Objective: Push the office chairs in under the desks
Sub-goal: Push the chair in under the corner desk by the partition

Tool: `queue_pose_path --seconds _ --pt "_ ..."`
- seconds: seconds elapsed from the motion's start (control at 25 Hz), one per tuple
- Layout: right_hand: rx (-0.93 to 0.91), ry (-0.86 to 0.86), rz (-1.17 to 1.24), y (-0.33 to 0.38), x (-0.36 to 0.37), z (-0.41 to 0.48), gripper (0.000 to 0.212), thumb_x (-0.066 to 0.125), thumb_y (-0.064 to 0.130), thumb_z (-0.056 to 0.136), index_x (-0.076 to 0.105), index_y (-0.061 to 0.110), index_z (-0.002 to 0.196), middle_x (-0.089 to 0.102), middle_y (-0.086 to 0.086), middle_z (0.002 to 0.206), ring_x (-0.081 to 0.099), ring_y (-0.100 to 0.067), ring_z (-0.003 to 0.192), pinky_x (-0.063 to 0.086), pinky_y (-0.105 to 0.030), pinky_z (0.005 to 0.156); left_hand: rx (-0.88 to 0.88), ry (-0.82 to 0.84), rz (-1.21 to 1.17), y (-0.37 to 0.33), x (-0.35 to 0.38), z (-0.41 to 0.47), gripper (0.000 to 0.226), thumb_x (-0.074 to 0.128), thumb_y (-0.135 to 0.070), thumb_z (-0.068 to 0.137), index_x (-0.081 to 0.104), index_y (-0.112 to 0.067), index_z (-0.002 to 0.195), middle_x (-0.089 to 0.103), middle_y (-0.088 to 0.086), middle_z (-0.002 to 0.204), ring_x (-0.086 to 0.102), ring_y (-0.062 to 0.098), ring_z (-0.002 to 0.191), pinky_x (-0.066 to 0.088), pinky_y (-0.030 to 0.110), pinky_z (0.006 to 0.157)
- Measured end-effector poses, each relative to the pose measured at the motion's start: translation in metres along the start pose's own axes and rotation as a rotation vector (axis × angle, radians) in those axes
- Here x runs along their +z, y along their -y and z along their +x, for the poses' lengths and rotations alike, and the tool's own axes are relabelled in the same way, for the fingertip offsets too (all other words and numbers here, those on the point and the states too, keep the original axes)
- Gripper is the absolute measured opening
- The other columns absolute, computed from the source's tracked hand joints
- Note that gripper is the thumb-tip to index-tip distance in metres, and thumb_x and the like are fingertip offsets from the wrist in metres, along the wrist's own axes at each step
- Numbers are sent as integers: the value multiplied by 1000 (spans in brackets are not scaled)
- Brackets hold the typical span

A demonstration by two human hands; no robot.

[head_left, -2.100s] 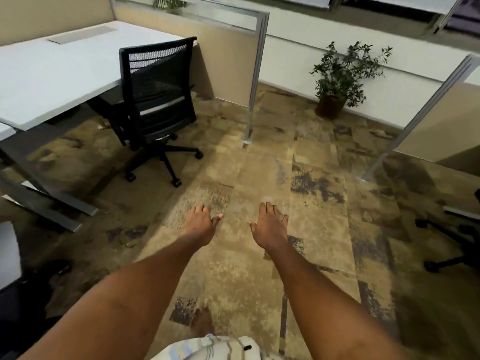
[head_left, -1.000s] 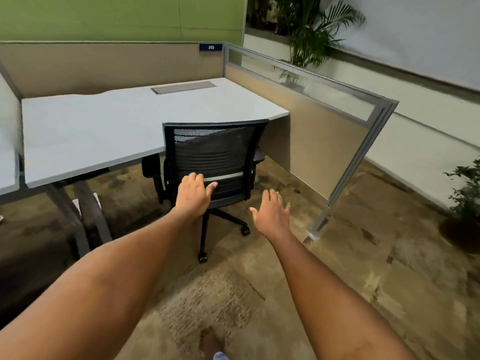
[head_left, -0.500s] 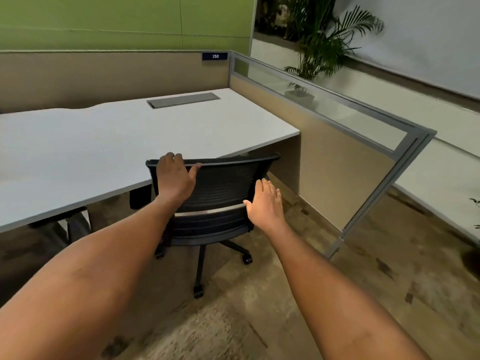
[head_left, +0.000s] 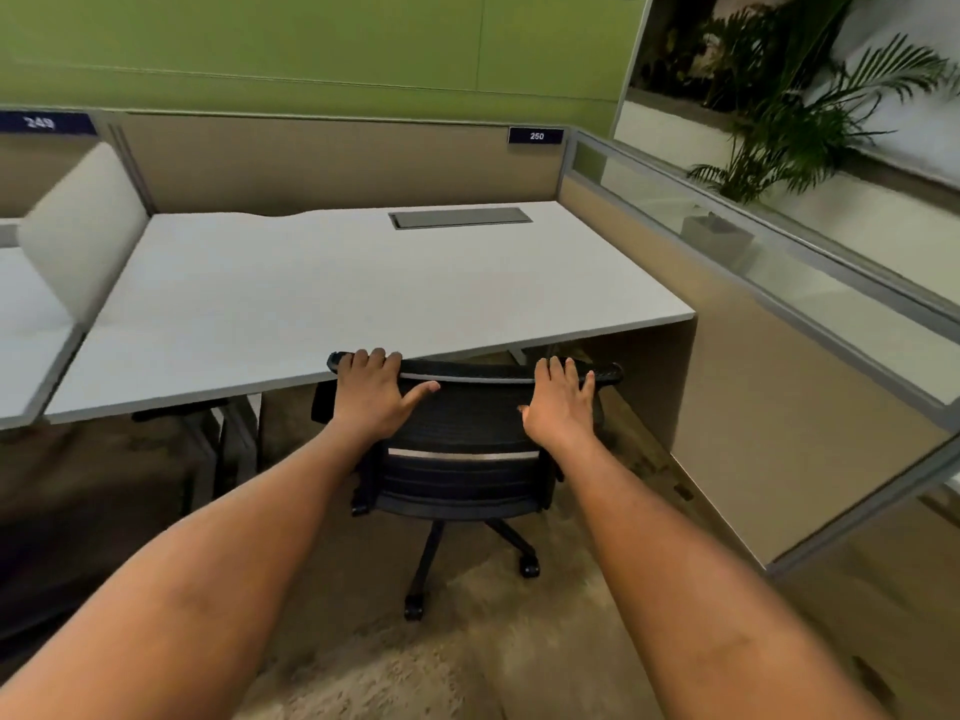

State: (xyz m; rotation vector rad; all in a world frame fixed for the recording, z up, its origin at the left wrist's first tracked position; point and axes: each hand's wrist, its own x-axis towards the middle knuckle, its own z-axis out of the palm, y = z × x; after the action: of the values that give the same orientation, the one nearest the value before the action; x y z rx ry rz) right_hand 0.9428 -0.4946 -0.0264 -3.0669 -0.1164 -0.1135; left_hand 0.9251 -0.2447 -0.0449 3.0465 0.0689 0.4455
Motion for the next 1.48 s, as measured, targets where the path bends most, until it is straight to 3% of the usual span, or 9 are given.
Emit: queue_pose_path --seconds 0.2,0.44,0.56,0.72,1.0,1.2,1.48 --pt "-66 -106 -25 -27 7 2 56 60 21 89 38 13 140 41 -10 142 26 -32 138 10 -58 116 -127 -107 -27 -47 7 -27 86 15 -82 81 56 -12 109 59 10 111 49 30 109 30 45 101" --pt "-134 -153 20 -68 13 3 59 69 28 83 43 12 133 46 -8 133 34 -30 129 11 -59 114 -200 -199 0 -95 9 -54 77 24 -81 82 56 -13 98 56 7 99 48 28 98 34 46 98" --pt "-159 -193 66 -81 18 6 51 70 18 81 49 13 127 51 -8 129 34 -29 131 5 -60 114 -226 -228 49 -109 6 -63 77 23 -82 81 57 -13 93 56 7 93 48 26 91 36 43 89" --pt "-171 -172 66 -83 17 25 35 58 4 84 57 16 117 58 -6 123 34 -30 132 3 -62 112 -280 -253 77 -119 7 -62 76 26 -81 81 57 -12 89 56 9 89 47 26 85 33 41 81" --pt "-190 -204 97 -84 15 64 34 53 0 86 61 18 113 61 -4 116 37 -31 127 2 -61 113 -298 -304 0 -117 19 -25 70 33 -80 80 56 -14 83 56 8 87 47 27 89 32 46 89" --pt "-185 -146 104 -81 11 85 42 49 -2 86 58 19 121 59 -5 122 34 -30 130 -1 -59 113 -295 -330 17 -114 26 -7 70 36 -79 81 57 -12 80 55 9 81 44 27 80 29 42 79" --pt "-206 -127 114 -59 16 117 50 49 -7 81 55 17 125 57 -5 126 34 -28 129 2 -58 114 -281 -312 31 -90 34 24 74 31 -79 81 58 -10 84 56 12 84 45 29 83 31 42 80"
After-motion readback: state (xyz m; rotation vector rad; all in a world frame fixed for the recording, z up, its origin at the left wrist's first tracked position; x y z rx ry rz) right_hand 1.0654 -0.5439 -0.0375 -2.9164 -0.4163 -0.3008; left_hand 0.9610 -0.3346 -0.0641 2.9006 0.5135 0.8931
